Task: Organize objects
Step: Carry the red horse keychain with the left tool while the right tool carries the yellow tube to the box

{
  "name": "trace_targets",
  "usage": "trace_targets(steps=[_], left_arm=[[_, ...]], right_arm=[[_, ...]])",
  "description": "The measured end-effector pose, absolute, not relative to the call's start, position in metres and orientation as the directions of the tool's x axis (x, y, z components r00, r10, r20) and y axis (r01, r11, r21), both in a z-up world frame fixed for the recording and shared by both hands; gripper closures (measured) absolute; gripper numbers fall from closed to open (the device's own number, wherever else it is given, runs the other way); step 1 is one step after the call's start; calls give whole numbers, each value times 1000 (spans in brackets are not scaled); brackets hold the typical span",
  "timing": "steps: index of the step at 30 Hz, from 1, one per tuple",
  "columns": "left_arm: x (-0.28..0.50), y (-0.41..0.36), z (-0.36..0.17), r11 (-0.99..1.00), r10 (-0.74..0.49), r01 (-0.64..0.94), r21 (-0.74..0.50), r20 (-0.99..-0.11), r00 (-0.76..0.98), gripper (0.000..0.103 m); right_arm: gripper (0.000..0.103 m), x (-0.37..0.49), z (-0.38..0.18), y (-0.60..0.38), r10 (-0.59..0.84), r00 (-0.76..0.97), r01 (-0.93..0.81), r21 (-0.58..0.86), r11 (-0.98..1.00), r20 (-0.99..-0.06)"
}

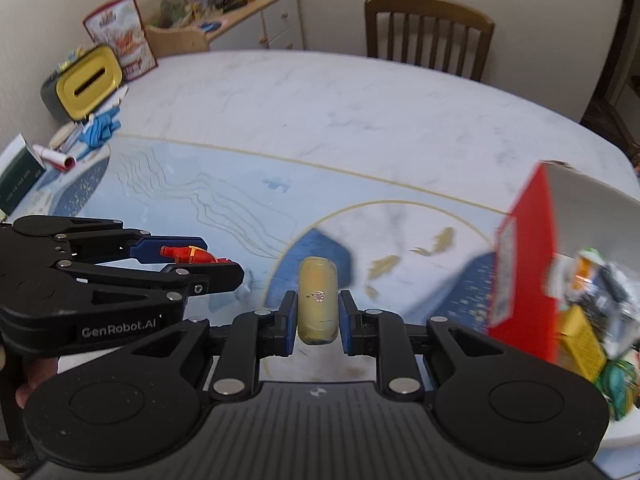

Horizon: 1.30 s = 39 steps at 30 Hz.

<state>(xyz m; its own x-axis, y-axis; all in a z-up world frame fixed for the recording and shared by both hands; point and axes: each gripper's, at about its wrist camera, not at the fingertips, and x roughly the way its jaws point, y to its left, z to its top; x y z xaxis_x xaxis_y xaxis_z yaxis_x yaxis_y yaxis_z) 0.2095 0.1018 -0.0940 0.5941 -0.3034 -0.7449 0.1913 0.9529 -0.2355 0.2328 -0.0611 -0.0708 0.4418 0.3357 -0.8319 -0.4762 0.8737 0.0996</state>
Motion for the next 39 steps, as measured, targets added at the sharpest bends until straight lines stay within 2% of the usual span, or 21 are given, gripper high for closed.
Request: trace_targets(steps=[22, 39], left_arm=[[227, -63, -15, 926, -374, 298, -233, -682, 628, 67], [263, -153, -22, 902, -407, 368, -224, -726, 555, 67]], right_arm=[[83, 229, -25, -246, 345, 549, -389, 132, 911, -761], [83, 259, -46, -358, 234, 595, -244, 104, 964, -769]])
